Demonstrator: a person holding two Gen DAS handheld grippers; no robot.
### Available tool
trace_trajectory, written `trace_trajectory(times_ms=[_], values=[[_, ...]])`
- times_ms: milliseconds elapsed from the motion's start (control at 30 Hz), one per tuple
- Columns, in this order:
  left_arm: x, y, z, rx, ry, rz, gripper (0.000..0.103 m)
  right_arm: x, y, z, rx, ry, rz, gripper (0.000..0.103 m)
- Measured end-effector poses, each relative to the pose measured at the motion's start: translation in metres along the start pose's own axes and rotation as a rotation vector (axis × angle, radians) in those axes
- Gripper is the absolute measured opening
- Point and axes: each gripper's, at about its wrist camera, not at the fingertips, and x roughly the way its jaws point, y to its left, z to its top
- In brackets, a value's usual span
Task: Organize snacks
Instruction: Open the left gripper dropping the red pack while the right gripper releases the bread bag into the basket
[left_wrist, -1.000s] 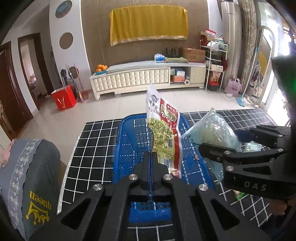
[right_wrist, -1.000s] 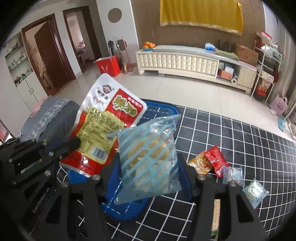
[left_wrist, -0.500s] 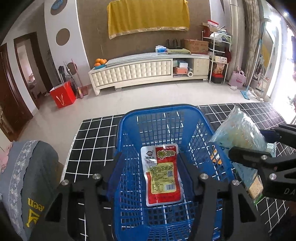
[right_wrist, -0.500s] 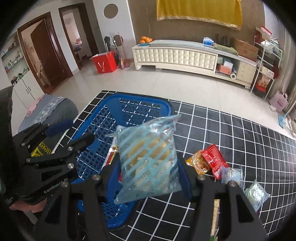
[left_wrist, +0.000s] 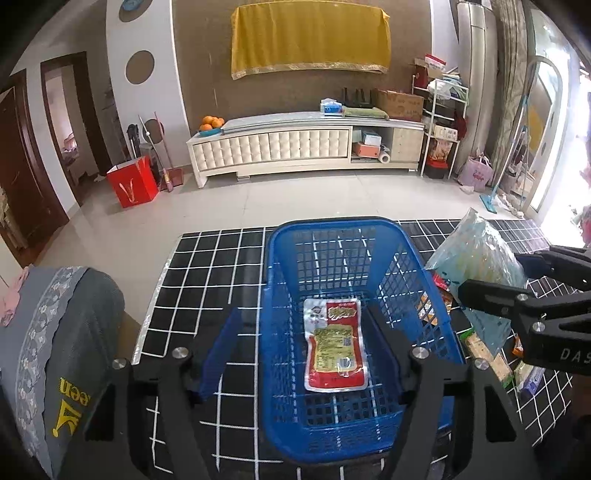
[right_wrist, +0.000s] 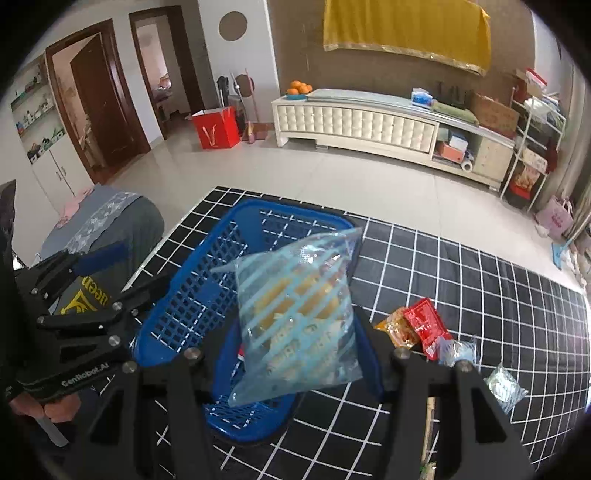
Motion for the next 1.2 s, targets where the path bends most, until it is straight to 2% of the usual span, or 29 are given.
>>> trace_trajectory(times_ms=[267,567,800,900,967,1033,1200], values=[[-0.005,0.017,-0.014,-0.017,0.013,0.0,0.072,0.024,0.02,0.002,-0.034,0.038,0.002,0.061],[0.004,0.033,-0.036,-0.059,0.05,-0.013,0.072,0.064,0.032,-0.019,-0.094,0.135,-0.025,0.061],[0.009,0.028,-0.047,-0.067,0.062,-0.012,0.072,0.069,0.048,-0.033,-0.211,0.13,-0.064,0.062],[0.007,0.027,-0.049,-0.062,0.065,-0.017,0.072,0.067,0.046,-0.035,-0.19,0.155,-0.004,0.065],[0.002,0.027,-0.05,-0.063,0.061,-0.014,0.072,0.064,0.045,-0.037,-0.189,0.161,-0.007,0.071],[-0.001,0.027,-0.05,-0.069,0.062,-0.016,0.072,0.058,0.043,-0.038,-0.183,0.15,-0.012,0.081],[-0.015,0.023,-0.05,-0.065,0.05,-0.016,0.072,0.035,0.03,-0.039,-0.12,0.114,0.004,0.086]])
